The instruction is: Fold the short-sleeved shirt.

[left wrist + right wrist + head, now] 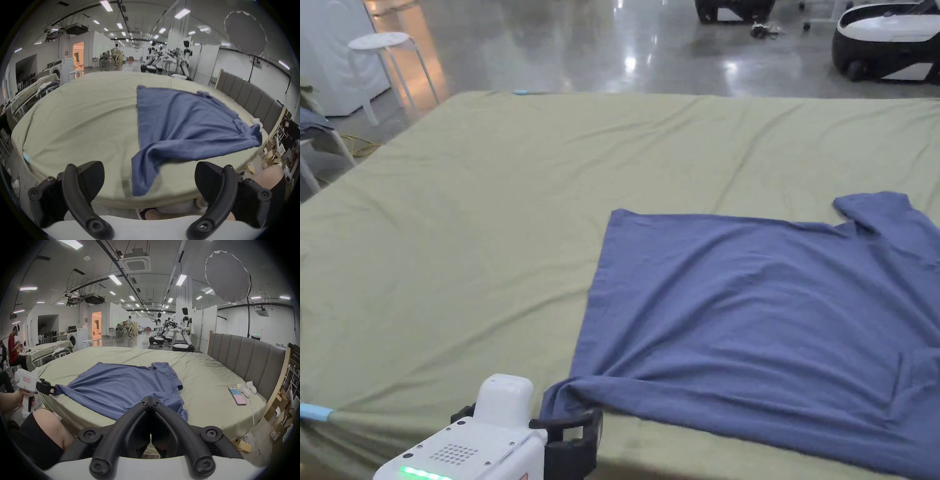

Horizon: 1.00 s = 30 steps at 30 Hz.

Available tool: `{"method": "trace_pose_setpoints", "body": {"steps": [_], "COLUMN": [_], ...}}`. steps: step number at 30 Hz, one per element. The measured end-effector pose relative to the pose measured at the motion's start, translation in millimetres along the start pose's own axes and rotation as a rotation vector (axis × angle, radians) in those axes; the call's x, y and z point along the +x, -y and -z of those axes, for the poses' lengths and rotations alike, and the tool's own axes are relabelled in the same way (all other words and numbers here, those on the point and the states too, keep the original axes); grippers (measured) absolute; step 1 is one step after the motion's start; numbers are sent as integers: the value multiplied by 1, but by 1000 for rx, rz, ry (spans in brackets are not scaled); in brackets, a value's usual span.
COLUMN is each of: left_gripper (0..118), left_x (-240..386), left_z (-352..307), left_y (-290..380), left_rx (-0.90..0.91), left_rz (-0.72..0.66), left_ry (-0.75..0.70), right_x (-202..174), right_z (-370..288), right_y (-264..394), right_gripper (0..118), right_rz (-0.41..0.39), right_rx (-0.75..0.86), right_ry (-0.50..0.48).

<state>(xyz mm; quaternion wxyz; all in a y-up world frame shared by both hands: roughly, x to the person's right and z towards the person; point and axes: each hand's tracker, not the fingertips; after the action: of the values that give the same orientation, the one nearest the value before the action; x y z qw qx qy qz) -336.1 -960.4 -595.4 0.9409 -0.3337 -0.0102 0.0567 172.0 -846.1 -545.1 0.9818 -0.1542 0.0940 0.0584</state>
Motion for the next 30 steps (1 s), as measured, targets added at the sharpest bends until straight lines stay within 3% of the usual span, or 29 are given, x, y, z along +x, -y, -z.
{"method": "trace_pose_setpoints", "body": {"steps": [1,2,4,5,9,16,17,19,20,23,25,26,27,28,30], "left_gripper": [106,92,27,8,4,4,4,4,4,4,4,4,4,4,4], "left_x": [-2,-2,-6,-5,-2,-2,-2,-8,-9,-6,-5,-5,-4,-4,-5], "left_z": [5,8,10,9,-6,-22,-20,-18,-16,-14,-12,-11,-14,-13,-12], "left_y": [1,2,3,5,5,-11,-15,-15,-17,-17,-17,-17,-15,-15,-16], "left_rx": [-3,-12,-22,3,51,105,104,95,91,75,64,57,54,46,38], "left_rz": [-24,-42,-56,-43,-49,-17,-19,-10,-3,10,20,26,29,35,44], "left_ry": [23,30,-24,-37,6,9,10,7,4,-2,-5,-5,-6,-7,-13], "right_x": [0,0,-1,2,5,25,28,42,49,62,64,65,68,70,68], "right_z": [-2,-2,2,3,9,32,40,57,68,90,103,109,112,116,121], "right_y": [1,2,4,8,17,44,49,59,65,77,80,82,84,86,81], "right_gripper": [0,0,0,0,0,3,19,99,117,110,82,55,55,46,8], "right_rz": [1,2,1,10,23,-79,-89,-77,-64,-41,-23,-21,-19,-9,23], "right_rx": [4,-4,-26,-34,-58,-153,-183,-259,-314,-302,-344,-341,-335,-331,-352], "right_ry": [3,3,11,11,3,61,98,115,132,136,124,122,119,122,122]}}
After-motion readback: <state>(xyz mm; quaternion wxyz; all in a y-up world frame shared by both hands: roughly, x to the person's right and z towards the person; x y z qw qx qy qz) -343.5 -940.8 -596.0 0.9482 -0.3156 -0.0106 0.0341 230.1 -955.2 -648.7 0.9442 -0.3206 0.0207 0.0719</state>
